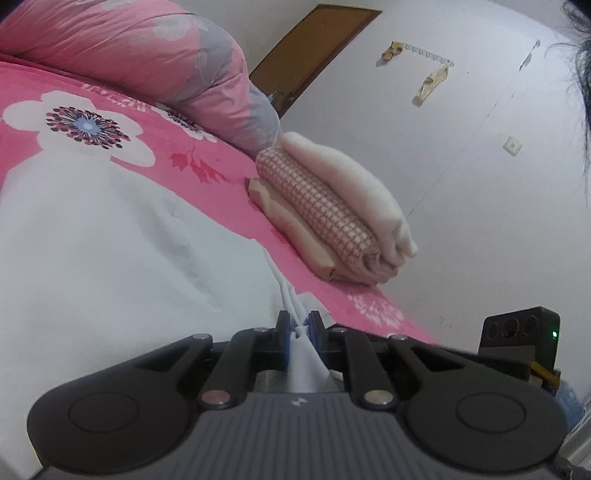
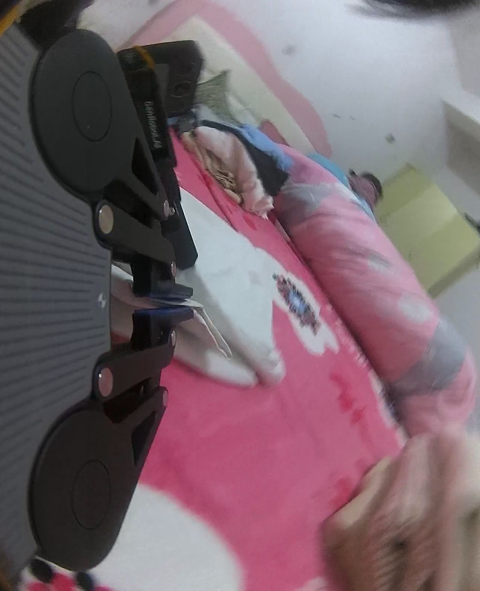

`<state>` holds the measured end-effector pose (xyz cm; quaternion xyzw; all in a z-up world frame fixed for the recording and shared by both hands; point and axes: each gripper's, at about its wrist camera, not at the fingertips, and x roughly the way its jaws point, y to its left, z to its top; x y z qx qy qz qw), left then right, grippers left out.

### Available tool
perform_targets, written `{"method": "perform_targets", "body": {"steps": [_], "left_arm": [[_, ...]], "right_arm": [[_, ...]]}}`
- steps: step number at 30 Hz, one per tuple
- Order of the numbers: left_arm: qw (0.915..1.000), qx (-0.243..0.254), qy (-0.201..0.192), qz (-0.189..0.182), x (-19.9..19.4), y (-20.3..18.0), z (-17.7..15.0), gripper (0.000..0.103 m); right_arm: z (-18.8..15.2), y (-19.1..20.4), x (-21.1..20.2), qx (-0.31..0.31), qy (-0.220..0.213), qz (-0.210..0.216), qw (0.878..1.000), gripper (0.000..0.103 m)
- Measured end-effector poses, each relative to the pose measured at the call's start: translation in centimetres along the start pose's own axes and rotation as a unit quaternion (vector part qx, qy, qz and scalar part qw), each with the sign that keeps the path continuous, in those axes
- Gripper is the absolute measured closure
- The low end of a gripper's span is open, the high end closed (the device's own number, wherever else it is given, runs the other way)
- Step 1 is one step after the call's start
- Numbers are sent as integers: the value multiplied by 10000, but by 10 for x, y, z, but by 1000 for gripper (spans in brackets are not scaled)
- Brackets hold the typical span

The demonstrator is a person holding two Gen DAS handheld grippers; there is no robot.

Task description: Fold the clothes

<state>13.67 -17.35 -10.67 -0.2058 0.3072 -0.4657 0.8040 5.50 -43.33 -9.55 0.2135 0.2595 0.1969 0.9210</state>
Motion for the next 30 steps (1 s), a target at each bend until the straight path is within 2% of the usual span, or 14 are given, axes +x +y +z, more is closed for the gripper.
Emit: {"method": "perform_targets", "body": {"steps": [3, 6, 12, 17, 18, 21, 23, 24, 27, 30], "left_arm": [[9999, -58, -72, -51, -3, 0, 2, 92], [9998, -115, -143, -102, -5, 0, 3, 92], [9991, -230, -286, -204, -10, 0, 6, 92], [9987, -241, -356, -270, -14, -2, 8, 92], [9987, -227, -356, -292, -14, -2, 8, 92], [9990, -201, -237, -327, -10, -2, 7, 92], [9991, -259, -153, -296, -7, 0, 6, 92], [9990, -291, -150, -293, -7, 1, 6, 92], [9989, -315, -146, -303, -7, 2, 7, 92], [9991, -285, -80, -306, -4, 1, 6, 92]], "right_arm": [[5, 20, 7, -880, 240, -45, 9958, 100], [8, 38, 16, -1888, 600, -115, 9801, 100], [8, 64, 34, -3508, 1337, 3, 9268, 100], [7, 82, 51, -4577, 1908, 134, 8683, 98], [6, 84, 53, -4663, 1945, 159, 8628, 98], [3, 82, 56, -4663, 1929, 205, 8631, 91], [4, 76, 52, -4562, 1819, 213, 8708, 88], [5, 73, 49, -4489, 1768, 216, 8756, 81], [10, 61, 35, -4226, 1568, 298, 8922, 54], [14, 52, 31, -4061, 1400, 477, 9018, 50]]}}
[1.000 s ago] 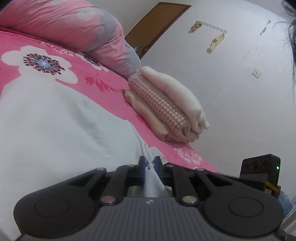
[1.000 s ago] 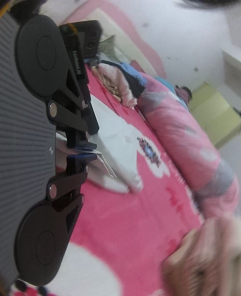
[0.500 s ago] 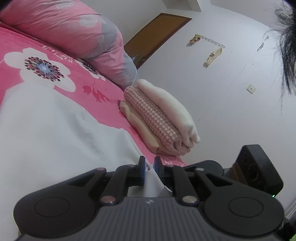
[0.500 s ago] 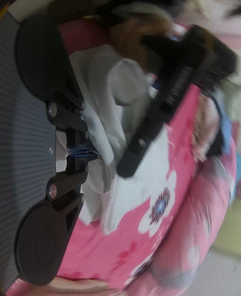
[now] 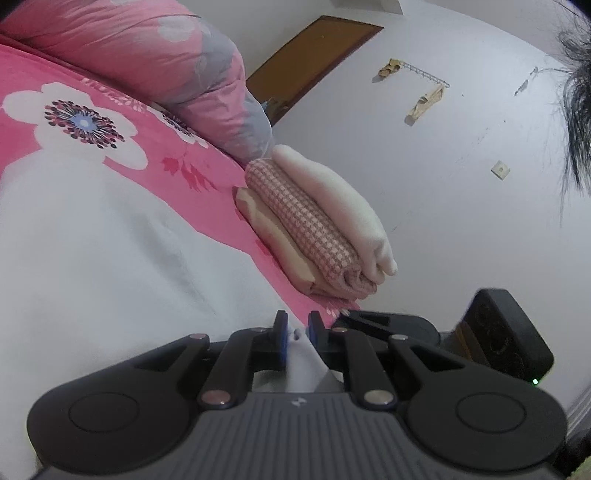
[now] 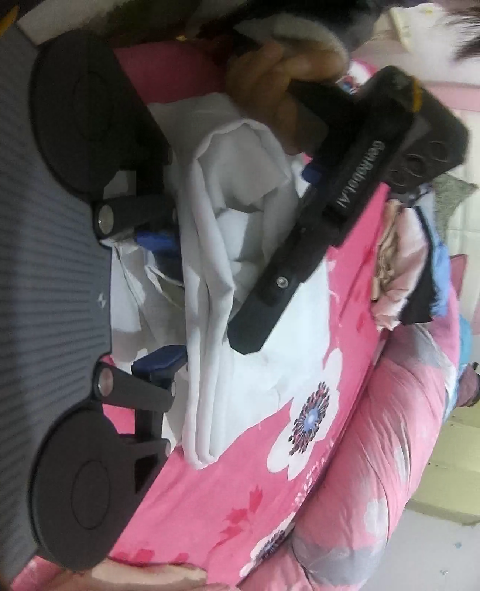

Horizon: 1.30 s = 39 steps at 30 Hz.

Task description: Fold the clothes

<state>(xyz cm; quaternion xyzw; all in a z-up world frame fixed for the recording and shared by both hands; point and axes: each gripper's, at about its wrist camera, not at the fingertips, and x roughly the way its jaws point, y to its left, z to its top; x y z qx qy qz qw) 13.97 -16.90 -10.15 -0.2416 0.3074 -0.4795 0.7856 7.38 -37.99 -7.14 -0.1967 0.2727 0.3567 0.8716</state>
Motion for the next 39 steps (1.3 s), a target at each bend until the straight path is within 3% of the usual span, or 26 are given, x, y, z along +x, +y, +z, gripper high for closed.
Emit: {"method": "perform_targets", "body": {"steps": [5, 9, 12, 14, 15, 18, 20, 24, 27, 30, 32, 35, 36, 39], "left_arm": [[9999, -43, 129, 87, 7, 0, 0, 87], [9995, -44, 243, 207, 14, 0, -1, 84], [9985, 67, 411, 351, 22, -3, -3, 78], [9977, 153, 504, 435, 27, -6, -5, 68], [9975, 182, 502, 453, 27, -8, -5, 64], [9984, 103, 248, 498, 17, -14, 1, 42], [9985, 101, 34, 537, 6, -19, 8, 36], [9967, 236, -364, 691, -21, -30, 21, 35], [9929, 549, -461, 948, -42, -40, 25, 33], [9823, 1245, -273, 1375, -56, -55, 17, 34], [9715, 1769, -71, 1578, -60, -64, 5, 33], [9487, 2553, 366, 1831, -57, -72, -20, 33], [9410, 2764, 475, 1896, -55, -74, -27, 33], [9283, 3110, 534, 1965, -52, -78, -39, 33]], "right_arm": [[-8, -13, 15, 192, -145, 569, 9981, 44], [-21, -24, -8, 727, -274, 660, 9948, 41], [-43, -32, -37, 1235, -447, 412, 9905, 40], [-61, -37, -58, 1741, -634, 68, 9827, 40], [-71, -39, -69, 2054, -772, -143, 9755, 40], [-93, -39, -97, 2952, -1314, -638, 9442, 40], [-93, -22, -109, 2987, -1646, -808, 9366, 40], [-65, 11, -108, 2498, -2069, -578, 9442, 46], [-36, 37, -92, 1868, -2053, -242, 9604, 70], [-21, 52, -67, 1517, -1641, -207, 9745, 87], [-31, 50, -50, 1739, -1222, -408, 9763, 92], [-49, 47, -30, 2197, -725, -708, 9703, 99], [-55, 49, -31, 2380, -733, -758, 9655, 100], [-53, 58, -46, 2684, -845, -1014, 9542, 100]]}}
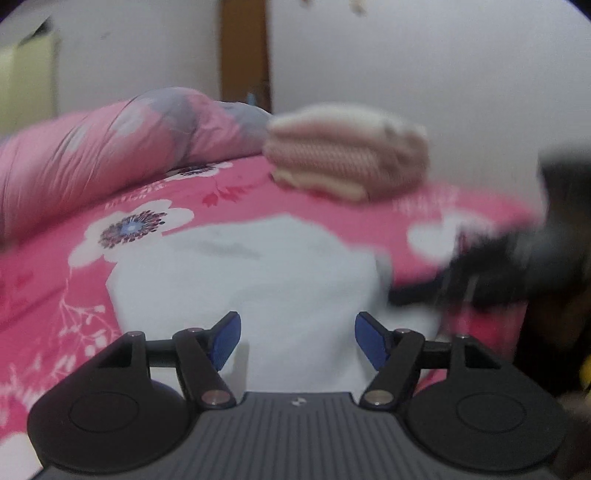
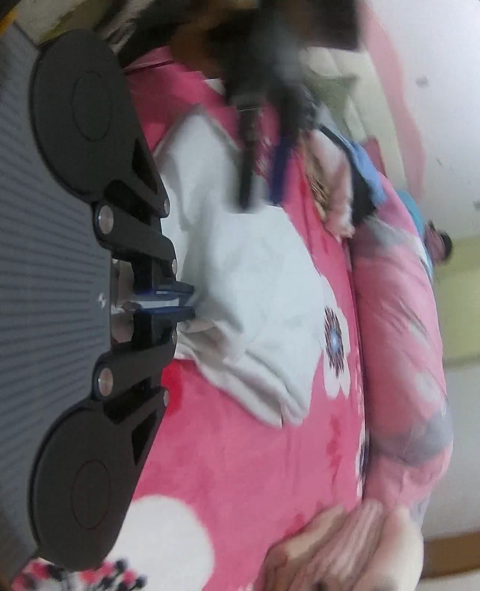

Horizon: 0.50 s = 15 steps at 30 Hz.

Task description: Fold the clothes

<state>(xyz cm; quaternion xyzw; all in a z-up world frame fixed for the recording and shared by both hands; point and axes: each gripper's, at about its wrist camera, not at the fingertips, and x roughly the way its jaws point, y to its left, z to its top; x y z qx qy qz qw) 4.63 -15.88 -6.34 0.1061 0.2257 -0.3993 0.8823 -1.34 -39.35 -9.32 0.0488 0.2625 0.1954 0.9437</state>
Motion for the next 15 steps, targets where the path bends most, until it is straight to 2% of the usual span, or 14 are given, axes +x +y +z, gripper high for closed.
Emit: {"method": "perform_targets", "body": {"steps": [4, 8, 11, 12, 15], "left_arm": [[9987, 490, 21, 120, 1, -14, -9, 34], [9958, 889, 36, 235, 6, -27, -13, 34], [9949, 981, -37, 237, 12, -35, -10, 34], [9948, 994, -54, 233, 15, -38, -9, 34], [9959, 879, -24, 208, 25, -44, -6, 34]], "right_arm": [[7, 12, -25, -43, -336, -292, 9990, 97], [29, 20, -32, -387, -860, -228, 9953, 97], [39, 28, -16, -660, -962, -103, 9931, 97], [37, 28, -8, -727, -918, -107, 9931, 98], [11, 12, 28, -726, -140, -687, 9949, 97]]}}
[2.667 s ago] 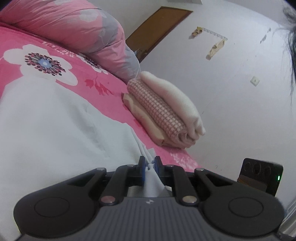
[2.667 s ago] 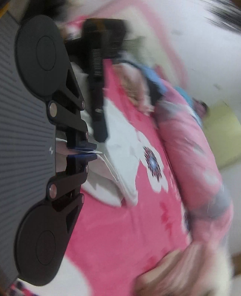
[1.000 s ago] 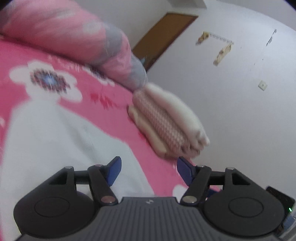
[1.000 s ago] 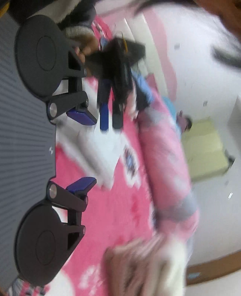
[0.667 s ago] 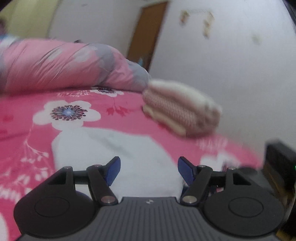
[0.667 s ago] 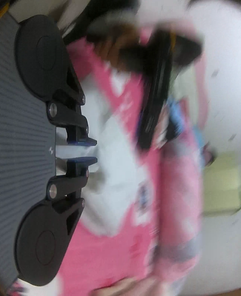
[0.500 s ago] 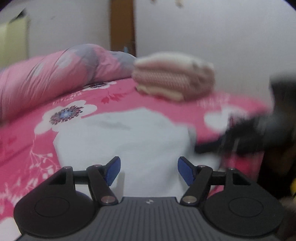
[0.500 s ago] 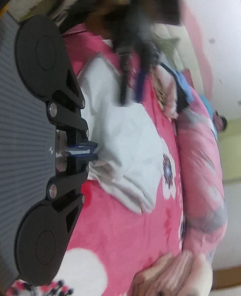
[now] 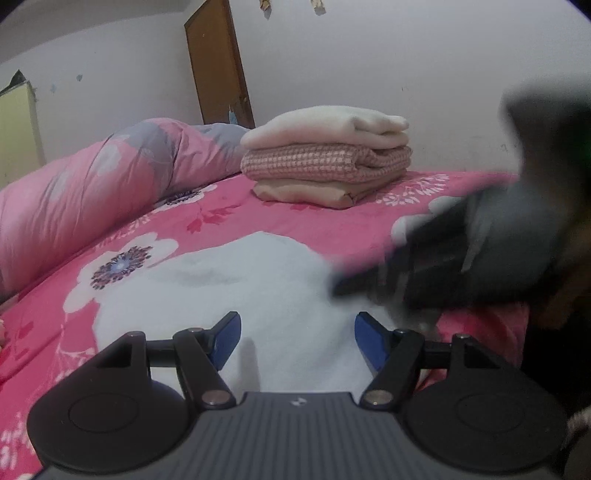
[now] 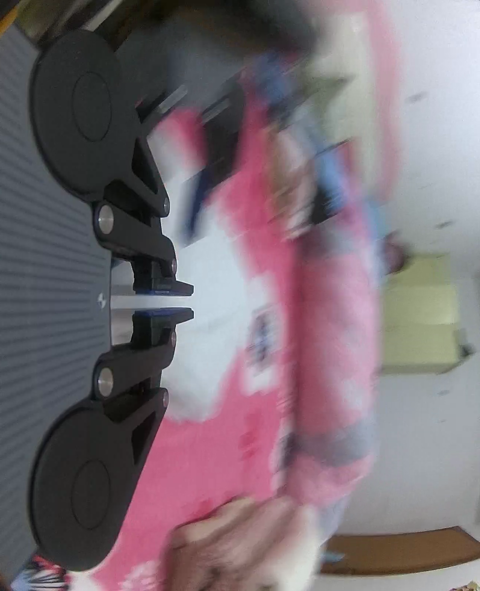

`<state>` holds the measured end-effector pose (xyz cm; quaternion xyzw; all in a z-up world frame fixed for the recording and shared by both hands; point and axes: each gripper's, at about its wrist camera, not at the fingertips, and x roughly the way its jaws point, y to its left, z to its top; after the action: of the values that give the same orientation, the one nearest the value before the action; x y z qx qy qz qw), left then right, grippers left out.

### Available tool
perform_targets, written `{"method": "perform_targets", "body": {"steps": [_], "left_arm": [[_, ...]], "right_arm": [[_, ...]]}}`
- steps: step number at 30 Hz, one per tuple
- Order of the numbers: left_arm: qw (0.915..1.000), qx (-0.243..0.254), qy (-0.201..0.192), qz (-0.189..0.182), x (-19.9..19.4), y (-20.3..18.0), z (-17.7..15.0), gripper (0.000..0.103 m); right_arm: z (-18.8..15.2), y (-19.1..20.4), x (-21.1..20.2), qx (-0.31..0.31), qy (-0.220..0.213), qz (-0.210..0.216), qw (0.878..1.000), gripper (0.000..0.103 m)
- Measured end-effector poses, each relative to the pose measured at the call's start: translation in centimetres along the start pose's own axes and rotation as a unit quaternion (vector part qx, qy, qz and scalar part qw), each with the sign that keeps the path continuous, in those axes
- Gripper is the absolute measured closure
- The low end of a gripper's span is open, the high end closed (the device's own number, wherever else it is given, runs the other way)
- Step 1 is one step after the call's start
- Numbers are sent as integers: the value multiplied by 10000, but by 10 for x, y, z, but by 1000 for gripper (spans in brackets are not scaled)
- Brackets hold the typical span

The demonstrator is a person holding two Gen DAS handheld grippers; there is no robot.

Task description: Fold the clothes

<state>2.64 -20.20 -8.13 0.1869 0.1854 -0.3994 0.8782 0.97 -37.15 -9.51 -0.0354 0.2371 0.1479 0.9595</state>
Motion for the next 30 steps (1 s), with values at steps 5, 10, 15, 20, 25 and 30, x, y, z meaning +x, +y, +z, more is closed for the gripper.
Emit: {"method": "perform_targets", "body": {"steps": [5, 10, 15, 20, 25, 30], "left_arm": [[9994, -119, 225, -250, 16, -5, -1, 34], [9981, -314, 444, -302, 25, -2, -8, 33], [9970, -470, 497, -358, 27, 4, -9, 29], [9958, -614, 517, -441, 28, 9, -11, 27], [9954, -677, 466, -487, 27, 10, -13, 26], [9942, -791, 396, -613, 27, 15, -15, 26]], "right_arm": [[-16, -29, 6, 928, -54, -46, 9957, 98], [11, -40, -4, 927, -274, -83, 9953, 97], [32, -41, 19, 554, -9, -34, 9985, 97], [53, -42, 42, 181, 256, 14, 9995, 97], [65, -49, 80, 27, 388, -5, 9992, 97], [50, -64, 135, -2, 773, -268, 9966, 98]]}}
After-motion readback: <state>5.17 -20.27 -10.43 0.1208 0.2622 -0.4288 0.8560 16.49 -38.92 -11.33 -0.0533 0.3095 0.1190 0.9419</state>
